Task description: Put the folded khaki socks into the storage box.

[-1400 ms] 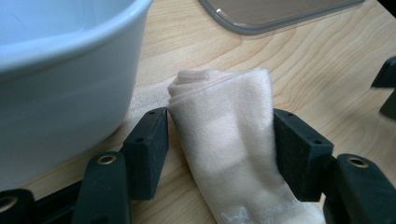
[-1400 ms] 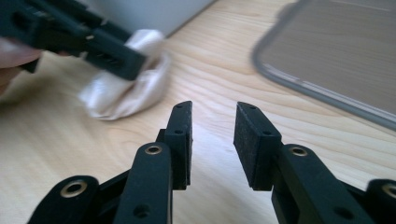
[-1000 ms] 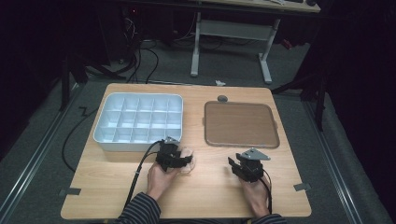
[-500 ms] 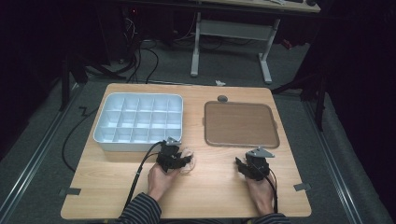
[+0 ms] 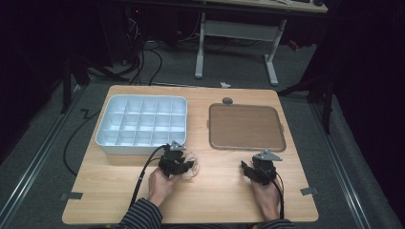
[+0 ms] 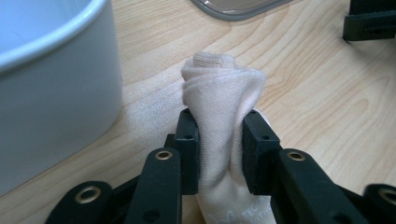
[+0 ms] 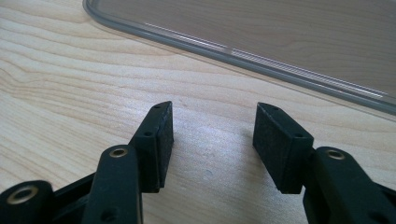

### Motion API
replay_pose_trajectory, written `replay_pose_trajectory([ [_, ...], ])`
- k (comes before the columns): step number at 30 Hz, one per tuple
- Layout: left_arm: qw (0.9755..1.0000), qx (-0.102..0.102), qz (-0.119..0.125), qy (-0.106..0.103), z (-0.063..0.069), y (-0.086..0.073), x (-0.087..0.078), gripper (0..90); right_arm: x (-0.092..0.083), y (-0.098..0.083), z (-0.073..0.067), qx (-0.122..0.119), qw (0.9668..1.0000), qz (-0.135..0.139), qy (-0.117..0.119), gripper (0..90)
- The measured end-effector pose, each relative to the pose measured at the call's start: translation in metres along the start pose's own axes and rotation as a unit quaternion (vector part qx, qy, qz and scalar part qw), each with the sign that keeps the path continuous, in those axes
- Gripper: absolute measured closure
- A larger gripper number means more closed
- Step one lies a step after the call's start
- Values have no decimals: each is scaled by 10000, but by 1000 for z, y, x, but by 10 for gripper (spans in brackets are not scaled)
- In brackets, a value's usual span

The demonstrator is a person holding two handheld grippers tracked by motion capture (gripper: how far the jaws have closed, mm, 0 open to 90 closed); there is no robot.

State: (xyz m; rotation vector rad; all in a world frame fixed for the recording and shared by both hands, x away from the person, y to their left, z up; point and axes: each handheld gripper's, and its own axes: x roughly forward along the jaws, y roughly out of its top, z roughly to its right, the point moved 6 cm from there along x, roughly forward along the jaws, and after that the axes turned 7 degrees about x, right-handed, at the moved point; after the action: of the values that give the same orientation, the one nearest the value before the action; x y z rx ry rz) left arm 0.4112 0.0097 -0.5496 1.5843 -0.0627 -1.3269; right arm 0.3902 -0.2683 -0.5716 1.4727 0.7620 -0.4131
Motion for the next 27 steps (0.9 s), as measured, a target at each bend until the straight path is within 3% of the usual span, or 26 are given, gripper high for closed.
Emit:
replay_pose_trajectory([
  [15,9998,-12,169,-92,-1,4,-30,716,0,0,0,-5,10000,-5,2,470],
  [25,9995,88,279,76,-11,16,-56,715,0,0,0,-11,10000,-5,8,467],
  [27,9994,33,331,73,-14,18,-61,715,0,0,0,-11,10000,-5,8,466],
])
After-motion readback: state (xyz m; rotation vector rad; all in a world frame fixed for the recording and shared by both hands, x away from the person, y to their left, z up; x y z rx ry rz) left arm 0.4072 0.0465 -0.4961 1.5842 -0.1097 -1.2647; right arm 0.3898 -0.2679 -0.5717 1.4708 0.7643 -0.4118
